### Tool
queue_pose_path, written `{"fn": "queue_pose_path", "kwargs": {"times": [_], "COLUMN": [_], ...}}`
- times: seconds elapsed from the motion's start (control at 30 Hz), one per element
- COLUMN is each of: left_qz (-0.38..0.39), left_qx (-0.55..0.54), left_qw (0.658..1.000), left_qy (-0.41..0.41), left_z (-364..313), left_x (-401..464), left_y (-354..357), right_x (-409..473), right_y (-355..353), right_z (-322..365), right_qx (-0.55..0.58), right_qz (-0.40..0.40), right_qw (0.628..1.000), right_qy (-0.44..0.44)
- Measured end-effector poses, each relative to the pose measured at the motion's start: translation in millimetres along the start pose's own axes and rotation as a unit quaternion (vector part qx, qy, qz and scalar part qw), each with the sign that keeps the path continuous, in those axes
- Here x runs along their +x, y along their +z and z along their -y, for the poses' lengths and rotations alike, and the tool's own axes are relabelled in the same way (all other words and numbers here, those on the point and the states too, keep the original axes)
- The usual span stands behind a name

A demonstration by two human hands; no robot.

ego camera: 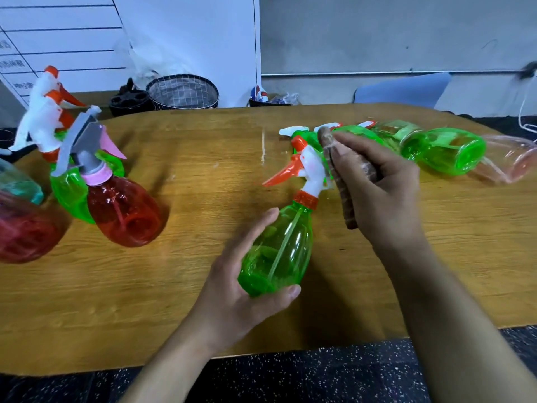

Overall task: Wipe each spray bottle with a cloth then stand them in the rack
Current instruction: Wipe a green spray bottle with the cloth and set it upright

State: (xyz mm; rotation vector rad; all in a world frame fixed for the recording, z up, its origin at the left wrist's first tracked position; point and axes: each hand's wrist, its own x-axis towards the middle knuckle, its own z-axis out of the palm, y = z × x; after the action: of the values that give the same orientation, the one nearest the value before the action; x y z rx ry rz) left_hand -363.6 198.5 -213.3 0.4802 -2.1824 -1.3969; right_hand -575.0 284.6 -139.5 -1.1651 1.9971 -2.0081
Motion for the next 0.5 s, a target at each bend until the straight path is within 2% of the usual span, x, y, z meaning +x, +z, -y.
{"fn": "queue_pose_path", "kwargs": {"times": [0.17,0.5], "left_qz": [0.008,-0.037], "left_qx": [0.010,-0.067], "left_qw": [1.000,0.997], "left_qy": [0.006,-0.020], "left_z": [2,2], "left_x": [0,1], "left_y": [0,-1], "right_x": [0,-3], "right_y": [10,-10], "right_z": [-5,-27], "right_qx": [-0.055,-0.181], "right_qz": [0.017,0.094], "right_qw": [0.997,0.979], "right_qy": [-0.055,-0.014]}}
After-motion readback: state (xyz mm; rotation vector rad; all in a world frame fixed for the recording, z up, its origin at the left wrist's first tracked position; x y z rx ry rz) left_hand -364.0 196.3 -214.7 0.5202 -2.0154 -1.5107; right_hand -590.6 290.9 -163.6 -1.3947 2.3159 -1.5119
